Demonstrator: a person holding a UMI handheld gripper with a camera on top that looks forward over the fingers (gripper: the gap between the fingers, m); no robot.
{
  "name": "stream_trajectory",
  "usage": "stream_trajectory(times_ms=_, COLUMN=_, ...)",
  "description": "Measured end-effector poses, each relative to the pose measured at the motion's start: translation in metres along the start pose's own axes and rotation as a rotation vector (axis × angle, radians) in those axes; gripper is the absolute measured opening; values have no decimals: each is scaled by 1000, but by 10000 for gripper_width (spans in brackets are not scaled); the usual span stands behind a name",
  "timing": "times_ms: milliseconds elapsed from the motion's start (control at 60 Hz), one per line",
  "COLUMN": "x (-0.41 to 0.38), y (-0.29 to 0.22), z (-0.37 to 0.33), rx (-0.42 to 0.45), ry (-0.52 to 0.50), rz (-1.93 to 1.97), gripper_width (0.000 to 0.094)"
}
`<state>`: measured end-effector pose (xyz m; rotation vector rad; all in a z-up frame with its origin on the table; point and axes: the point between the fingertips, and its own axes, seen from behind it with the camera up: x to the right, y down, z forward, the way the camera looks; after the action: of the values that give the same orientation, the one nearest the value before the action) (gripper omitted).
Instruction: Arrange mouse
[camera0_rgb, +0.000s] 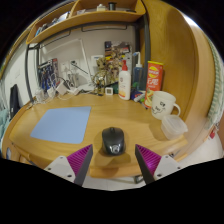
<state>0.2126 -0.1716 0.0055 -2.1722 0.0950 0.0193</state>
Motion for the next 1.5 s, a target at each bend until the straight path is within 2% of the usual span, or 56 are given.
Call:
stream_trajectory(times_ms=200, x=2, y=-18, z=49, rx=18, ry=-33, rz=17, gripper_width=810)
stream_trajectory(times_ms=367, x=5, y=-24, z=60, rx=54, ry=-29, rz=-25, gripper_width=601)
stream_trajectory(times_ms=417, x=8, y=-25, z=62, rx=68, ry=-30, rz=-34, gripper_width=463)
stream_trajectory(times_ms=517, x=8, y=-23, z=61, rx=67, ry=-23, rz=-34, gripper_width=433)
stream_trajectory(times_ms=617, x=7, y=-22, z=60, rx=44, ry=-5, rz=-34, gripper_width=325)
stream_trajectory(times_ms=633, x=7, y=-22, z=60, rx=37, ry=-3, rz=-30, gripper_width=346)
stream_trajectory(times_ms=650, x=7, y=-22, z=60, rx=30, ry=-1, rz=-26, gripper_width=294)
stream_trajectory(times_ms=683, x=5, y=-22, z=60, rx=19, ry=-2, rz=-29, gripper_width=273)
stream_trajectory(times_ms=833, x=5, y=-30, z=58, rx=-36, ry=31, rz=-4, gripper_width=269)
stream_trajectory(times_ms=900, x=5, y=-58, z=42, rx=-3, ry=70, rz=1, gripper_width=268)
stream_trajectory(times_ms=1033, x=-17, y=-154, z=7, rx=125, ry=97, rz=13, gripper_width=269)
stream_trajectory(times_ms=1133, x=-56, y=-219, z=-13, rx=210, ry=59, rz=28, gripper_width=269)
stream_trajectory(times_ms=1217, x=-97, y=-251, z=-15, rx=249, ry=15, rz=23, gripper_width=269)
stream_trajectory(times_ms=1333, x=-157, y=-254, z=3, rx=234, ry=-41, rz=-7, gripper_width=269)
stream_trajectory(times_ms=1500, x=-218, y=-201, z=52, rx=132, ry=-85, rz=-50, gripper_width=267)
